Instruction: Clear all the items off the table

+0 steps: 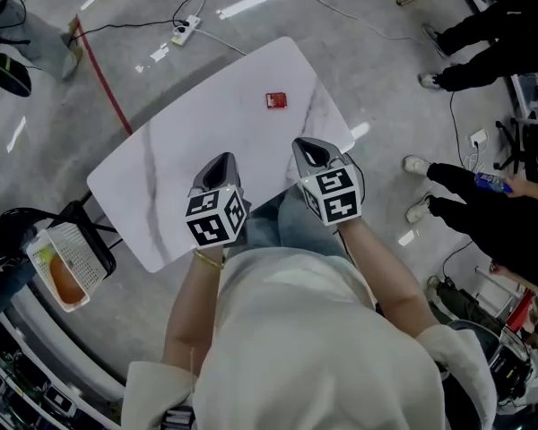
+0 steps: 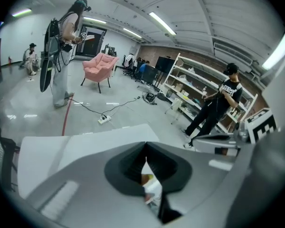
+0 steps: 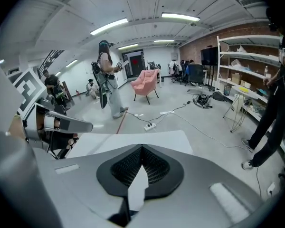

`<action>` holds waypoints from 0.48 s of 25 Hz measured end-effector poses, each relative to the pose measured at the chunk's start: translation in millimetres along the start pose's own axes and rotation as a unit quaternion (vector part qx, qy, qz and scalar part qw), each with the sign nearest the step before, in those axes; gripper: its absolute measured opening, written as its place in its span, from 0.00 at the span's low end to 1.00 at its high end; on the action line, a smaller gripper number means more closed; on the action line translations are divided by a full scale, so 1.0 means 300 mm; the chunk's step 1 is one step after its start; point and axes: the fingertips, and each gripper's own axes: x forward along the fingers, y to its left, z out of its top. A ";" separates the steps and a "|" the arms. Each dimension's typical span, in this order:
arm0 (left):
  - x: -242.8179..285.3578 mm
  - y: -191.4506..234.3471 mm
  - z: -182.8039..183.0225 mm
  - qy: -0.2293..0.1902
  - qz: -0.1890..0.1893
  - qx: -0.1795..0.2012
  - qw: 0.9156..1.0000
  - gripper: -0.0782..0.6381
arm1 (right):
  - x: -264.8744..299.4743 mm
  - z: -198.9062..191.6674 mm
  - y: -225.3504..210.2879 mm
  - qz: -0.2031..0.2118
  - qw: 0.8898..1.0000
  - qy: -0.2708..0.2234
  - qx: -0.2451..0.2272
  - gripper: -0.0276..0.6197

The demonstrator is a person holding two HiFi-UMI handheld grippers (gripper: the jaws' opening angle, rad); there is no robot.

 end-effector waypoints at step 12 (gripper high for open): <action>0.172 0.059 -0.114 0.001 0.066 -0.080 0.995 0.12 | 0.256 -0.070 -0.138 0.057 0.995 0.059 -0.061 0.04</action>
